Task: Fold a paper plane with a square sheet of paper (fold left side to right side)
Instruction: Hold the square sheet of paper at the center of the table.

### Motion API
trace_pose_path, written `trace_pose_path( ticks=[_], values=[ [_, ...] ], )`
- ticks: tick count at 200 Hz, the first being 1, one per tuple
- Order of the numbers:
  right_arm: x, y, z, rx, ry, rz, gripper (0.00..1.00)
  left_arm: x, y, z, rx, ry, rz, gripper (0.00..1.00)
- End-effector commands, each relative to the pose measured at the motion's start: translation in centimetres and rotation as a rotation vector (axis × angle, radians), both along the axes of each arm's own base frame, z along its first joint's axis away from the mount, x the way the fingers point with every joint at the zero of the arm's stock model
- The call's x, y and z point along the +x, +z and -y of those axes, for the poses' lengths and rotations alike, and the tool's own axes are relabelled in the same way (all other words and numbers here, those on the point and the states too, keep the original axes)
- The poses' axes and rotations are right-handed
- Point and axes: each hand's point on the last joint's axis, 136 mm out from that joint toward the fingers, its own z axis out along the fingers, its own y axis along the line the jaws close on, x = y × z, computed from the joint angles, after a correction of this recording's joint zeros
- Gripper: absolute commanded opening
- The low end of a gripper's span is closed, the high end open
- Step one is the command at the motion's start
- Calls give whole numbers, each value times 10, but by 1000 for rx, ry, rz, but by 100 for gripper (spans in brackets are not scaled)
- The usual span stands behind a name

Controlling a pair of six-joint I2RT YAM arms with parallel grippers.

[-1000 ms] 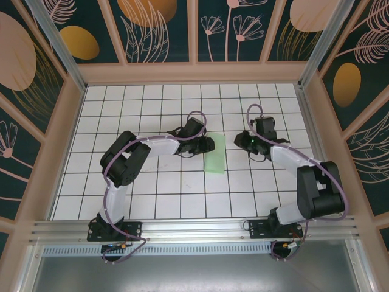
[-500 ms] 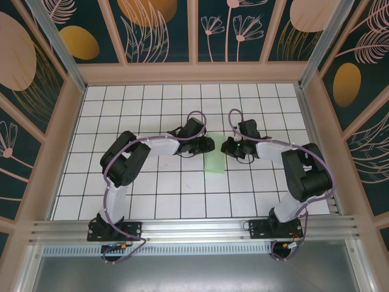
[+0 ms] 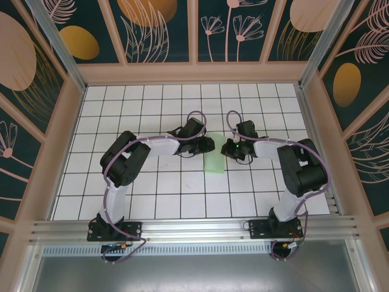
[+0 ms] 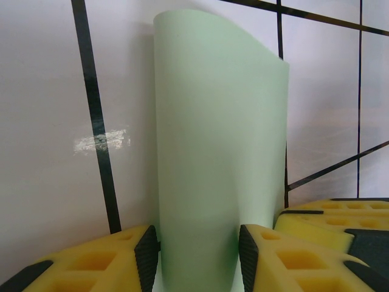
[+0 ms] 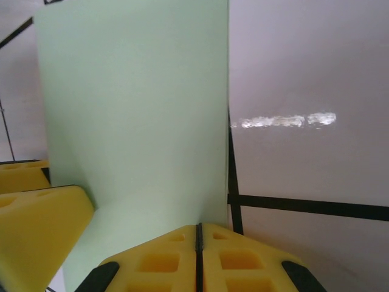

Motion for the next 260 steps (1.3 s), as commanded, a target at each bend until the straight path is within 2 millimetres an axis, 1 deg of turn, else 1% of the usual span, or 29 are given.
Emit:
trace_pose_path(
  ticks=[1,32,47,59,81,99,125,147,159,172,178,196,210,223,237,260],
  values=[
    [0,-5,1,-42,15,-11,12,-22,-71,-29,168,5,-92,44],
    [-3,-11,2,-53,19,-29,12,-21,-69,-30,169,7,-89,44],
    [-5,-15,5,-63,18,-39,12,-19,-63,-30,168,12,-72,45],
    [-6,-16,6,-70,20,-43,12,-16,-56,-31,172,18,-53,47],
    [-8,-18,7,-78,24,-48,12,-8,-36,-33,190,22,-7,51],
    [-9,-19,8,-85,24,-51,12,1,-14,-34,204,24,39,54],
    [-10,-20,8,-90,26,-56,12,12,17,-43,220,54,97,58],
    [-9,-19,8,-89,27,-53,12,15,35,-54,221,82,128,59],
    [-9,-18,9,-88,26,-50,12,14,44,-55,200,84,142,58],
    [-9,-18,8,-89,27,-48,12,8,51,-47,129,66,146,55],
    [-9,-17,8,-88,28,-47,12,6,56,-38,75,45,150,53],
    [-8,-16,9,-91,24,-43,12,-6,61,-19,-68,-8,115,48],
    [-7,-16,8,-89,24,-42,12,-11,64,-3,-174,-44,97,45],
    [-7,-15,8,-85,25,-40,12,-14,66,7,-250,-63,81,43],
    [-7,-16,8,-88,27,-41,12,-15,67,14,-306,-73,74,41],
    [-7,-16,9,-94,27,-42,12,-17,59,19,-328,-82,53,38]
  ],
)
